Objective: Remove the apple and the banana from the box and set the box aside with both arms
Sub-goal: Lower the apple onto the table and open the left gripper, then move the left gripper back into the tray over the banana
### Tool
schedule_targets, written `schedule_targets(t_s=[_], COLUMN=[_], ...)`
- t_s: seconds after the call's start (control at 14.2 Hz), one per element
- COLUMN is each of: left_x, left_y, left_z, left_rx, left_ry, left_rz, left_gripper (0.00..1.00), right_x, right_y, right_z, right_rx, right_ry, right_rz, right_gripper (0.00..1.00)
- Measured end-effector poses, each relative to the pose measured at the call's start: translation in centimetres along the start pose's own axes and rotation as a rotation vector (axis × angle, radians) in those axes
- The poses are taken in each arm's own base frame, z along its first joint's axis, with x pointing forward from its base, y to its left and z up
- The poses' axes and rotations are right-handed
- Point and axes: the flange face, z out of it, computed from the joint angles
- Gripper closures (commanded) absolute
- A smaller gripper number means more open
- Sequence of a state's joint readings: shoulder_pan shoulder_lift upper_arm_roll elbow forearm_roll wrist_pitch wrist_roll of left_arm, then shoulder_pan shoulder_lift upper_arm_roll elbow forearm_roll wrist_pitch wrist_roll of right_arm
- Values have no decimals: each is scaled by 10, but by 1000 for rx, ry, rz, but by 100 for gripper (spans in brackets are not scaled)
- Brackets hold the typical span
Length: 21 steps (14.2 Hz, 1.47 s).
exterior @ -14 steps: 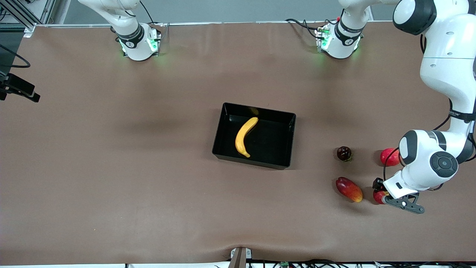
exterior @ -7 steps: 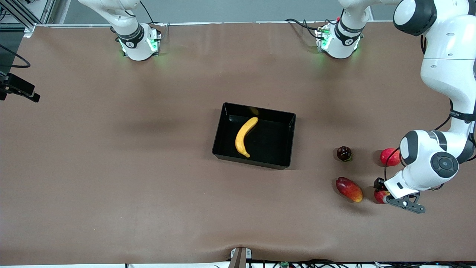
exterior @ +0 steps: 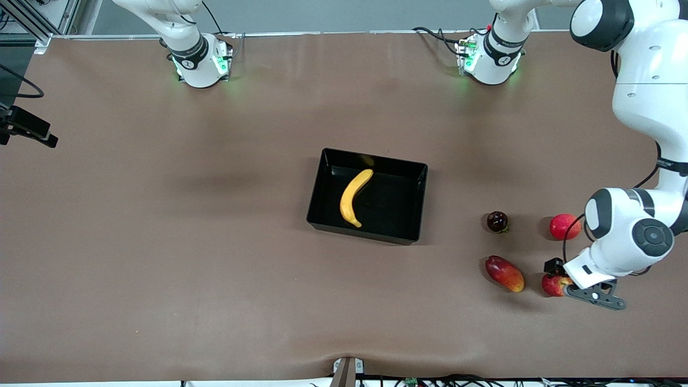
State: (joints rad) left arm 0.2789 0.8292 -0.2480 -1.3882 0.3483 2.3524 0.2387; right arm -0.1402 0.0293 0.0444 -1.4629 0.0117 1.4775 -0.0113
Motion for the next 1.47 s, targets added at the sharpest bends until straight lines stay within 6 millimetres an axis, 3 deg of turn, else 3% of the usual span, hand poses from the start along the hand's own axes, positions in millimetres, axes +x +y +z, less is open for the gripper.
schedule_targets(t_s=[0.21,0.35,0.56,0.7,0.84,1.12,1.47], left_x=[13,20,27,29,31,32,17], left_y=[-1,12,49,85,131,243,415], left_z=[-46,-89,-154,-181,-195,-209,-220], left_rx=[20,13,-4,-24,-50,-122,-159], left_ry=[35,9,-41,-67,-79,-103,-119], left_rz=[4,-43,-108,-132,-149,-221,-139], left_gripper=[0,0,0,0,0,0,0], right_x=[0,0,0,0,0,0,0], right_y=[0,0,0,0,0,1,1], right_z=[0,0,0,0,0,0,0], right_rx=[0,0,0,0,0,0,0], right_ry=[0,0,0,1,1,0,0], right_rz=[0,0,0,0,1,1,1], right_gripper=[0,0,0,0,0,0,0])
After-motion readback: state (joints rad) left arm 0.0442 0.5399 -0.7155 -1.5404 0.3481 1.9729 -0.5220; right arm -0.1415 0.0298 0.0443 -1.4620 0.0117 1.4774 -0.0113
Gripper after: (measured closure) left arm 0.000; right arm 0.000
